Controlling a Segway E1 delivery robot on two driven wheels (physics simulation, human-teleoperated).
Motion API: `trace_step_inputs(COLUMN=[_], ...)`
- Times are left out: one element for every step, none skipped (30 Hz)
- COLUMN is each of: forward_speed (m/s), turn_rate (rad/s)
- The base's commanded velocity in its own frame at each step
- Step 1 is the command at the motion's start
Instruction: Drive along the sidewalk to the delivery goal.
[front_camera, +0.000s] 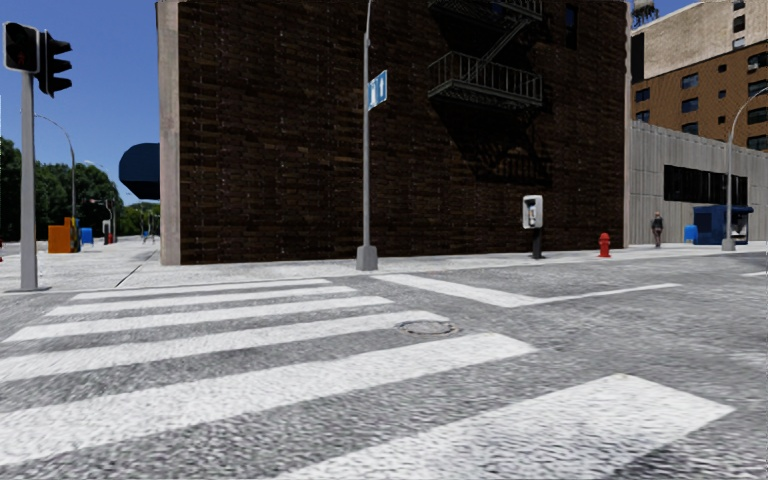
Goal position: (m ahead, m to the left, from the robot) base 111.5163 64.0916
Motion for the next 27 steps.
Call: trace_step_inputs(forward_speed=[2.0, 2.0, 2.0, 2.0, 2.0, 2.0, 2.0, 2.0, 2.0, 2.0, 2.0, 2.0, 2.0, 2.0, 2.0, 2.0, 2.0, 2.0, 2.0, 2.0, 2.0, 2.0, 2.0, 2.0, 2.0, 2.0, 2.0], turn_rate=[0.16, 0.16, 0.33, 0.33, 0.53, 0.59, 0.6, 0.6, 0.6, 0.6, 0.6, 0.6, 0.6, 0.6, 0.6, 0.6, 0.56, 0.51, 0.49, 0.48, 0.48, 0.47, 0.44, 0.42, 0.42, 0.42, 0.42])
